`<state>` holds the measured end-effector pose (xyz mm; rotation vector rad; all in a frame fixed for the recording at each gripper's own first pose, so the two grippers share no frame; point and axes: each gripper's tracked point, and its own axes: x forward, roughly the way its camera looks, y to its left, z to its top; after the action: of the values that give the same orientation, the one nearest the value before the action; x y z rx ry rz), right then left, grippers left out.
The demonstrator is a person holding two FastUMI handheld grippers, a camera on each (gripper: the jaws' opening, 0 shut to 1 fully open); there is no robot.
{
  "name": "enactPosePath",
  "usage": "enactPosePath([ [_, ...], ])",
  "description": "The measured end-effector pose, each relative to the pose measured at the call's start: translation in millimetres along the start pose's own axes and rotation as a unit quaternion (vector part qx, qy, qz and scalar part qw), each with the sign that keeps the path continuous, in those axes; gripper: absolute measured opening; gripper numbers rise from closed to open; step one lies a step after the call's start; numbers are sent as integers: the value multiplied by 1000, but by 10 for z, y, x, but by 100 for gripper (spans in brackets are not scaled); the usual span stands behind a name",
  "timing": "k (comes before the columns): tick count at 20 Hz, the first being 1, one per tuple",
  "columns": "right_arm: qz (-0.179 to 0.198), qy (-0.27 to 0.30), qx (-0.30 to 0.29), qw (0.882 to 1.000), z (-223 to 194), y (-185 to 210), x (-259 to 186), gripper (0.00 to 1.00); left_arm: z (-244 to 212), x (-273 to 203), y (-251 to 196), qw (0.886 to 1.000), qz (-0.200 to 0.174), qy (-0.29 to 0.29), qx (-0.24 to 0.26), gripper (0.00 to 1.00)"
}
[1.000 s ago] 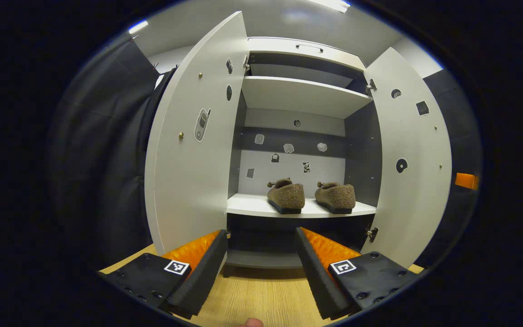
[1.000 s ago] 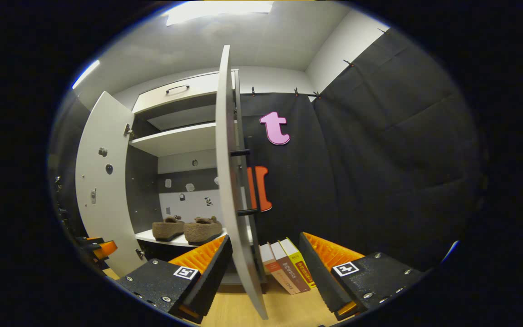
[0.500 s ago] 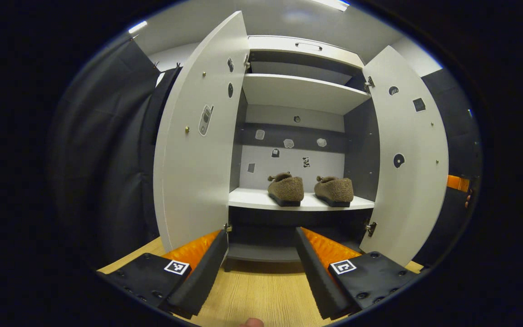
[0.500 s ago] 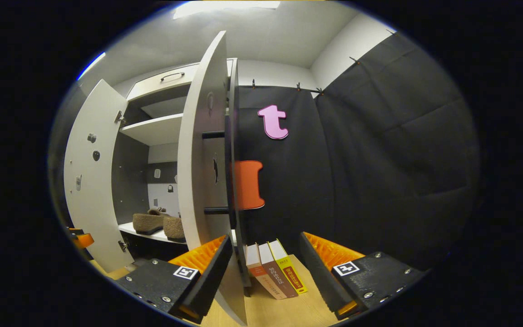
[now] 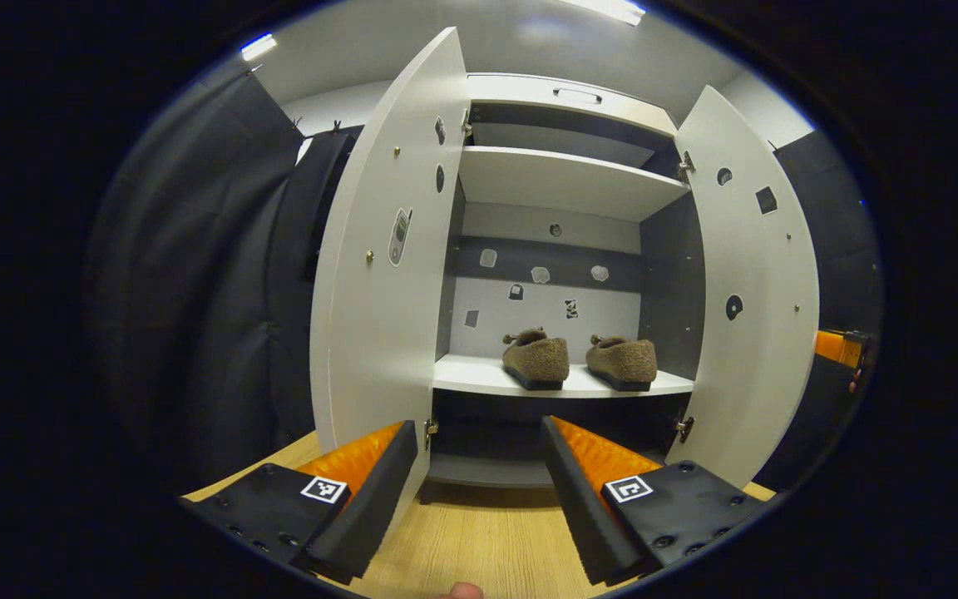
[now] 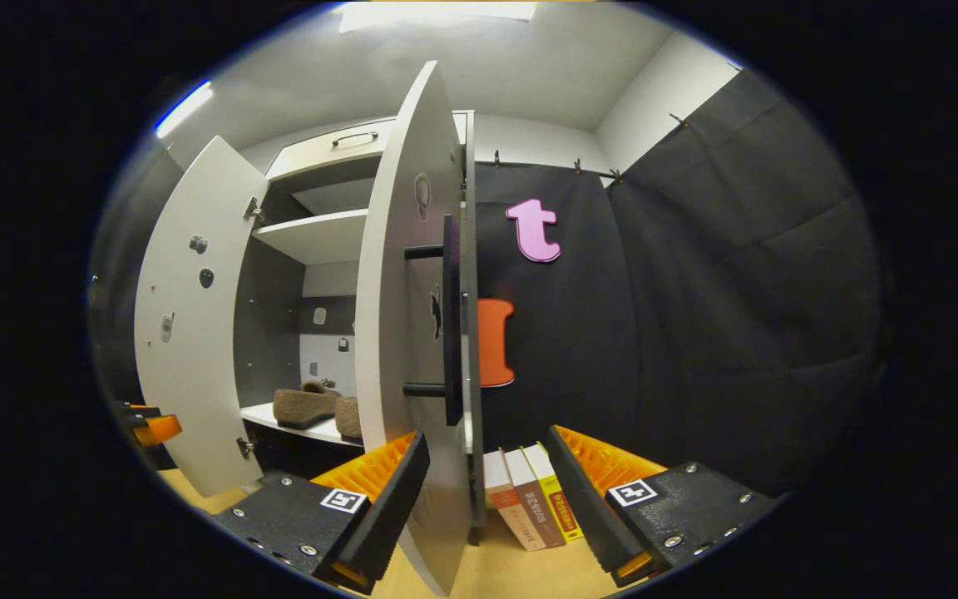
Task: Grab one shoe with the right hand and put it into the shoe cabinet, grab the other shoe with the left hand and put it into the shoe cabinet; then close the right door with the right hand and the left door with the left hand.
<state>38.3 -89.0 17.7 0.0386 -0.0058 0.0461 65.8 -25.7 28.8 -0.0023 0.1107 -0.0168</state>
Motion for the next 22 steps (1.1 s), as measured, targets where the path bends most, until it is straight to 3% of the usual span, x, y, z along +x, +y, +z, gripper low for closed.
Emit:
enactPosePath([
  [1,12,1,-2,1000,-17,115,28,90,9,-2,-13,1000,-3,-1,2,94],
  [2,24,2,-5,1000,-26,243,67,90,23,-8,-25,1000,-5,-3,6,100],
  [4,46,4,-7,999,-59,488,160,90,50,-35,-40,1000,-9,-8,9,100],
  [9,80,3,27,996,-75,874,457,90,32,-74,10,1000,-7,-5,7,97],
  [10,89,0,32,996,-68,953,516,98,38,-74,23,1000,-6,-5,7,97],
  [11,98,-2,35,995,-63,1031,586,90,44,-82,31,1000,-5,-6,8,94],
  [14,116,-1,32,993,-69,1185,793,92,92,-87,67,1000,-4,-12,9,97],
  [19,122,5,15,992,-96,1328,890,94,58,-97,82,1000,-2,-6,6,97],
  [22,111,5,7,994,-93,1346,945,91,25,-91,90,1000,-1,-1,5,97],
])
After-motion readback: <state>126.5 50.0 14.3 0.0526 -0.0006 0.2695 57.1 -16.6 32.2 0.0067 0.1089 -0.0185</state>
